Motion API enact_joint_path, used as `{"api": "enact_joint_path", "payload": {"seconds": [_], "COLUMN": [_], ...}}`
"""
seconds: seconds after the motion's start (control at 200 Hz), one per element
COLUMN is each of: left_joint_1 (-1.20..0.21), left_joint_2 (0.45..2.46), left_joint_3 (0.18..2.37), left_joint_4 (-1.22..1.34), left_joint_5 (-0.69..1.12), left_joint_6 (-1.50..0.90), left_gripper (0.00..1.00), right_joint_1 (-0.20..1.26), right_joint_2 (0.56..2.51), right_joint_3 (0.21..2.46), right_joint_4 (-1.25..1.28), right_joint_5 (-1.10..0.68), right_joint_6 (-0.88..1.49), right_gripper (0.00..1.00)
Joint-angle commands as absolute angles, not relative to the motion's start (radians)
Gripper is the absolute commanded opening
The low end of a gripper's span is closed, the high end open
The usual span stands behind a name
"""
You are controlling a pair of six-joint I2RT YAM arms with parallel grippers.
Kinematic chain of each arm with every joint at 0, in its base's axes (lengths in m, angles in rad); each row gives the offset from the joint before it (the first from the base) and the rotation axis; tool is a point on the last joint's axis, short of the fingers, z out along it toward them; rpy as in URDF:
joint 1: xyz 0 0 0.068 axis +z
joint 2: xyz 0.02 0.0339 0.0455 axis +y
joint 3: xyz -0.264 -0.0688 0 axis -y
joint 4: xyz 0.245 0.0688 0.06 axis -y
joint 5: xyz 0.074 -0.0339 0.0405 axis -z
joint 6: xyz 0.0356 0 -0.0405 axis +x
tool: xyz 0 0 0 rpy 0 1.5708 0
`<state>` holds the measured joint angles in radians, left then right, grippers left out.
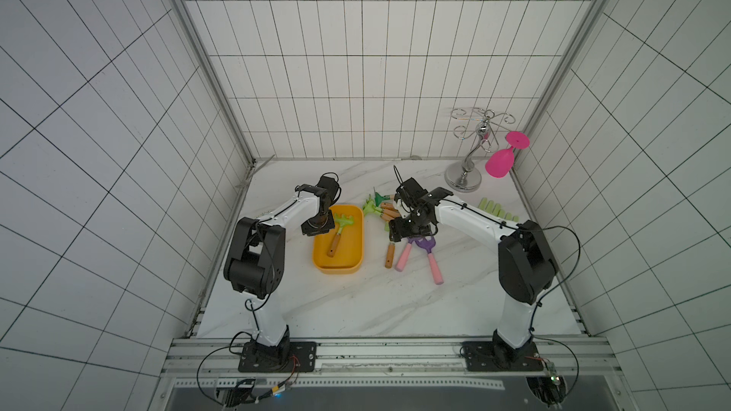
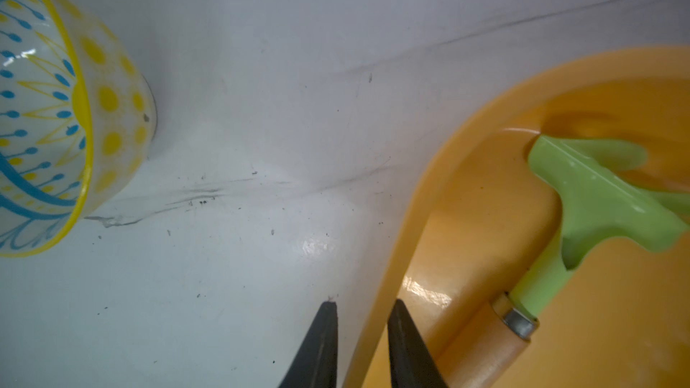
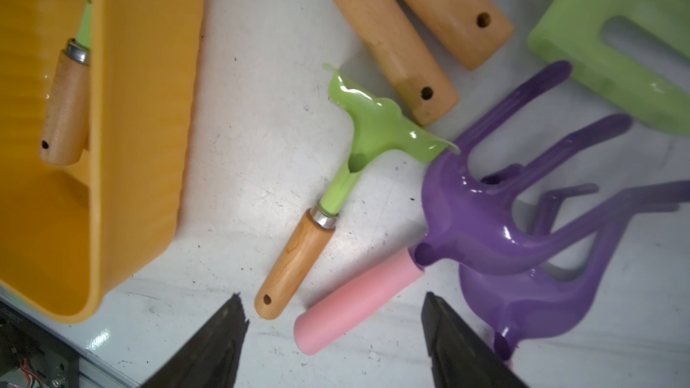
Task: Put the rake into the storage box
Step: Pick up the rake at the center of the board.
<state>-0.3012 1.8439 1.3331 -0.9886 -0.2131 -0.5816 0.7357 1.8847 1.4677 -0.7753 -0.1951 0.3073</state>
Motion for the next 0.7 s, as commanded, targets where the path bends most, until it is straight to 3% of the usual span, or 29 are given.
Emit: {"api": "enact_joint_path", "payload": {"seconds": [0.0, 0.255, 0.495, 0.695], "left_joint_1": [-0.302, -0.298, -0.298, -0.302], "left_joint_2": [1.828, 1.788, 1.664, 1.572], "left_joint_3": [1.304, 1.282, 1.25, 1.279], "left_joint_4": [-0.996, -1.002, -0.981, -1.005], "left_joint_5": [-0.176, -0.163, -0.211, -0.233], "left_joint_6": [-0.637, -0.657, -0.675, -0.636], "left_gripper": [0.26, 0.29, 0.44, 0.48], "right_joint_1": [0.762, 0.793, 0.8, 0.801], "right_joint_2": [1.937, 2.014, 2.064, 2.089], "right_joint_3": [1.527, 1.548, 1.557, 1.563], "right_joint_4": [-0.811, -0.809, -0.804, -0.77], "right_joint_5": [-0.178, -0.169, -0.107, -0.081], "right_joint_6": [0.33, 0.368, 0.404, 0.429], "right_gripper": [0.77, 0.71, 0.63, 0.55]}}
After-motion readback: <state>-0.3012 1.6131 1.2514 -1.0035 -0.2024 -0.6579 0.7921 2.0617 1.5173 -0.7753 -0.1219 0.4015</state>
